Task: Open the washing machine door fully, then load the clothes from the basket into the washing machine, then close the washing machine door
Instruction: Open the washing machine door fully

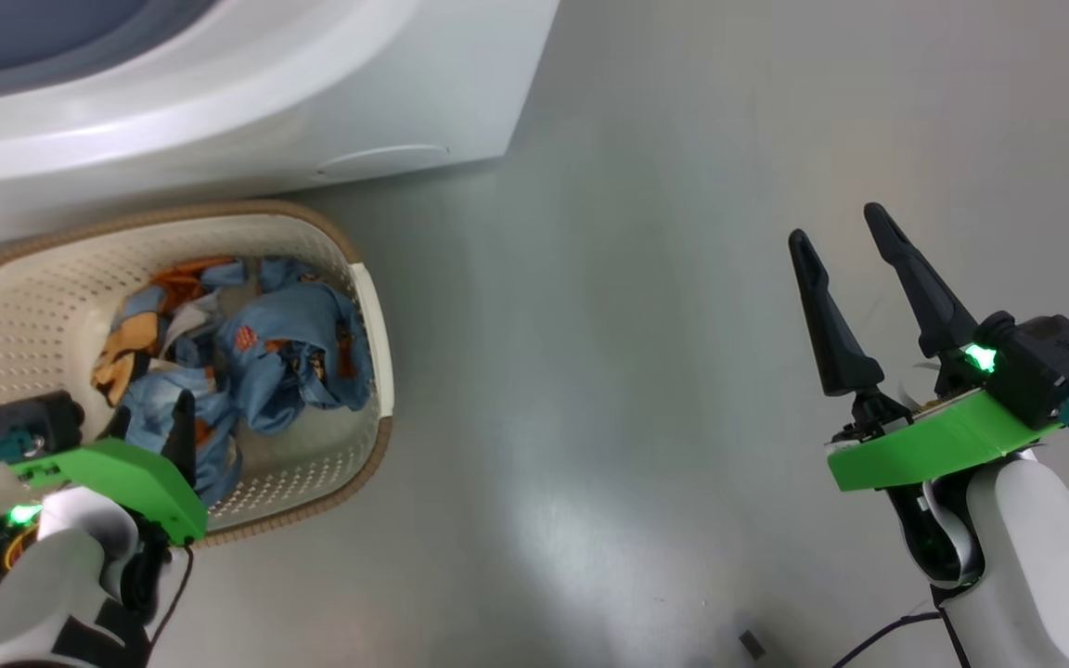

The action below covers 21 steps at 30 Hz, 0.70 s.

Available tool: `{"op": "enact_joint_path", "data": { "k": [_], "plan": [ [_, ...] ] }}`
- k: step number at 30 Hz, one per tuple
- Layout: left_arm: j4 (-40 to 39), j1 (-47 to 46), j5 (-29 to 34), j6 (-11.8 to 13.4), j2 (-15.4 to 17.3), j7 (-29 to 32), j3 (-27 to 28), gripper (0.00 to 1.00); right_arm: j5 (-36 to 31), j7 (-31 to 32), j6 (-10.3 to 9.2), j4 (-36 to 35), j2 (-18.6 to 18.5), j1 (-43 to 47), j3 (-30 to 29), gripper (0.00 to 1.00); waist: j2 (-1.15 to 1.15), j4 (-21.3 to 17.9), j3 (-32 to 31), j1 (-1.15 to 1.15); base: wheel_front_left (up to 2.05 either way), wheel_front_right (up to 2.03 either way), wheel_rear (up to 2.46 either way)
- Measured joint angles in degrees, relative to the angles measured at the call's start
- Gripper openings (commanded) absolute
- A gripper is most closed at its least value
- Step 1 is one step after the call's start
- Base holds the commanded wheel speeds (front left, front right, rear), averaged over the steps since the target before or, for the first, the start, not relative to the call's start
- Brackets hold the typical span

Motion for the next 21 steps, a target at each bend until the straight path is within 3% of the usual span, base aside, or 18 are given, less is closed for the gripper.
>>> {"op": "enact_joint_path", "data": {
  "k": [21],
  "plan": [
    [7.0,-9.4,-2.5,-0.1,3.8,5.2,-5.0,1.0,-0.1,0.0,0.0,-1.3,0.7,-3.1,1.7,1.0,0.0,-2.4,7.5,0.0,0.0,0.0,0.0]
  ]
}}
